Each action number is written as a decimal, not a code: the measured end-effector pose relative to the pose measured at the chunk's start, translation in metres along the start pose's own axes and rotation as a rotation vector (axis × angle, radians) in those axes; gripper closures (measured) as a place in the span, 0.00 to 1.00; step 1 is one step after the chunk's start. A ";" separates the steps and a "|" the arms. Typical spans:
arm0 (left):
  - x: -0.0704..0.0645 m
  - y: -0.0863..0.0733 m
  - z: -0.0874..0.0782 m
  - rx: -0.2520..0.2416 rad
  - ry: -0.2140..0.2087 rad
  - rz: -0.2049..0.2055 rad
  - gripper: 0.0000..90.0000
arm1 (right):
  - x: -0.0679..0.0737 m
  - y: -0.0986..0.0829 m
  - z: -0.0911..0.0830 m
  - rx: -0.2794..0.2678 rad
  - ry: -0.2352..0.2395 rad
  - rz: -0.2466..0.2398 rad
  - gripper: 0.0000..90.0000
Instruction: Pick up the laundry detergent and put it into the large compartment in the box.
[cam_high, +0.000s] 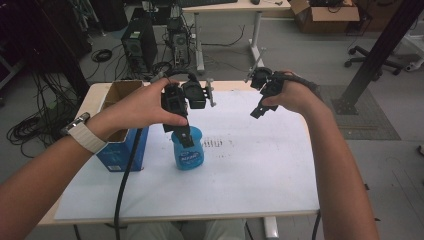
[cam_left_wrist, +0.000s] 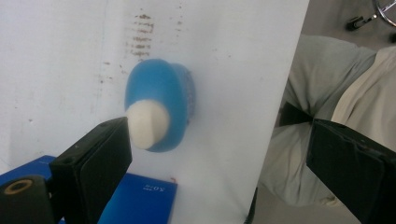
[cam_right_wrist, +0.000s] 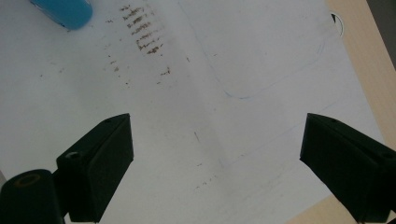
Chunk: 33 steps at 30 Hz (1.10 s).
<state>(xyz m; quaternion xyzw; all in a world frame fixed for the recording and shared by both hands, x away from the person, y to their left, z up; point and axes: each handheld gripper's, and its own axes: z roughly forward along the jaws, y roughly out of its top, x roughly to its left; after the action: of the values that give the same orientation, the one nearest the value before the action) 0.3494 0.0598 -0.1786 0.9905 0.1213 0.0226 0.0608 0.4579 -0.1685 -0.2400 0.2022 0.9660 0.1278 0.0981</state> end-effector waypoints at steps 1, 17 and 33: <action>0.002 0.000 0.000 0.000 0.007 -0.007 0.08 | 0.000 0.000 0.000 0.000 0.000 0.000 0.10; 0.027 -0.003 0.008 -0.001 0.017 -0.038 0.07 | -0.002 0.001 0.003 0.006 -0.001 0.003 0.11; 0.033 0.000 0.024 0.033 0.025 -0.061 0.07 | -0.002 0.003 0.004 0.008 -0.002 -0.003 0.11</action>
<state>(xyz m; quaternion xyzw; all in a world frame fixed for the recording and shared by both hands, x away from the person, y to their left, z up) 0.3827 0.0648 -0.2017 0.9869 0.1525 0.0310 0.0436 0.4620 -0.1664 -0.2425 0.2015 0.9666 0.1237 0.0984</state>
